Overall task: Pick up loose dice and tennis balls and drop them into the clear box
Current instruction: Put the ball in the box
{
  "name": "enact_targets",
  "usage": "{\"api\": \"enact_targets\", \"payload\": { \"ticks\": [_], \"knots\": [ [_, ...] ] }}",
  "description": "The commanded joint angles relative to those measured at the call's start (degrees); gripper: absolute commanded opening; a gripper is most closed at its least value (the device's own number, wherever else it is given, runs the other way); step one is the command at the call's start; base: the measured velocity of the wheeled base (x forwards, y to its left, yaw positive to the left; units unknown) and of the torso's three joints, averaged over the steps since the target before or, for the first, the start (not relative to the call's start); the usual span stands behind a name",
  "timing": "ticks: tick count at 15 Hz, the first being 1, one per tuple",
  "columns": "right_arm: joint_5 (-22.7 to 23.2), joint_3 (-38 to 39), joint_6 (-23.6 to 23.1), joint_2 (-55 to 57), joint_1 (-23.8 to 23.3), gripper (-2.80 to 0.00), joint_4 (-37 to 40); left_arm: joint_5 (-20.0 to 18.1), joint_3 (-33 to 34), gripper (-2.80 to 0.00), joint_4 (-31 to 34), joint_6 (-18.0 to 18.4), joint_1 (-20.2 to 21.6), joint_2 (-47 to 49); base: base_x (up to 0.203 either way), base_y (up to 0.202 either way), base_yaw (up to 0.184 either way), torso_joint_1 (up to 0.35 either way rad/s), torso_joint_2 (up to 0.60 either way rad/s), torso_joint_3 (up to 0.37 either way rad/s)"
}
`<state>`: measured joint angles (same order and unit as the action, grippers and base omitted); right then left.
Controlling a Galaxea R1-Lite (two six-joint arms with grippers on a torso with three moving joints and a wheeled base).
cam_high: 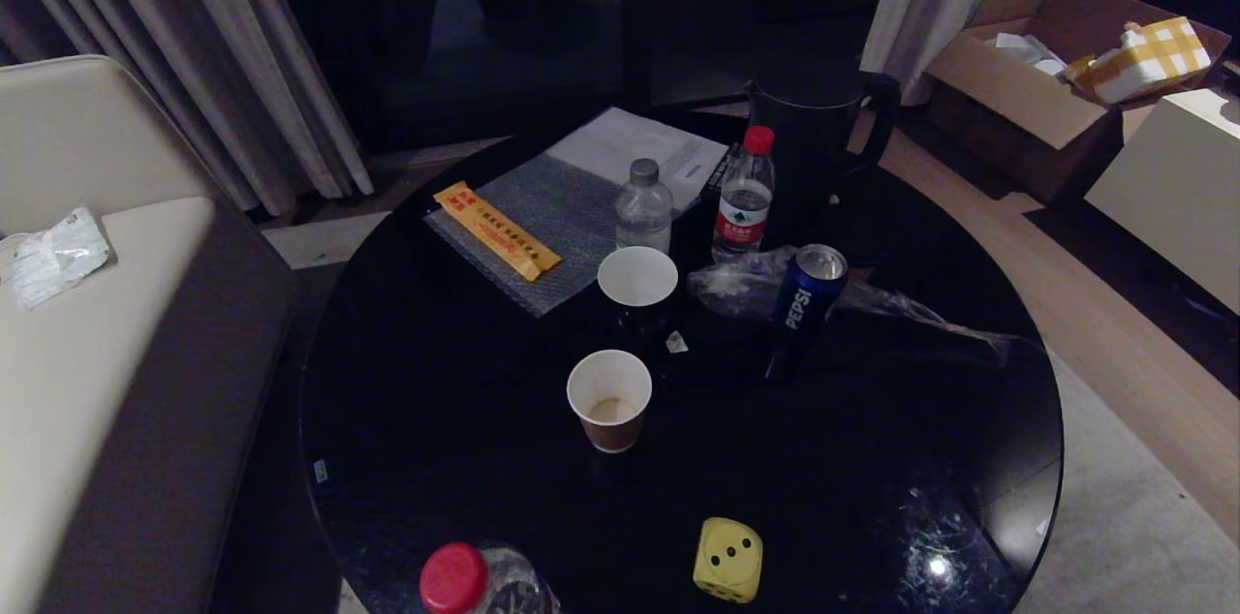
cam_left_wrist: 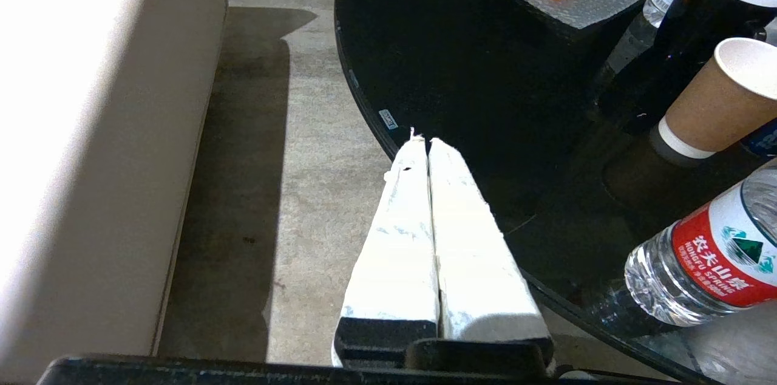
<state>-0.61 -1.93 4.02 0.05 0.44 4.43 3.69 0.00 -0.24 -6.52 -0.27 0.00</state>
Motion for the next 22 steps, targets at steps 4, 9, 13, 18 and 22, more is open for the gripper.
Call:
{"api": "enact_targets", "payload": {
  "ticks": [4,9,13,18,22],
  "knots": [
    [0.0,0.1,0.4,0.0,0.0,-2.8,0.1,0.0,0.1,-2.8,0.0,-0.1,0.0,0.1,0.0,0.0,0.0,0.0,0.0,0.0],
    [0.0,0.1,0.4,0.0,0.0,-2.8,0.1,0.0,0.1,-2.8,0.1,0.0,0.0,0.1,0.0,0.0,0.0,0.0,0.0,0.0],
    [0.0,0.1,0.3,0.0,0.0,-2.8,0.1,-0.1,0.1,-2.8,0.0,0.3,0.0,0.1,0.0,0.0,0.0,0.003,0.0,0.039],
    [0.0,0.1,0.4,0.0,0.0,-2.8,0.1,0.0,0.1,-2.8,0.0,0.3,0.0,0.1,0.0,0.0,0.0,0.002,0.0,0.196],
    [0.0,0.1,0.4,0.0,0.0,-2.8,0.1,-0.1,0.1,-2.8,0.0,0.5,0.0,0.1,0.0,0.0,0.0,0.003,0.0,0.199]
  ]
}}
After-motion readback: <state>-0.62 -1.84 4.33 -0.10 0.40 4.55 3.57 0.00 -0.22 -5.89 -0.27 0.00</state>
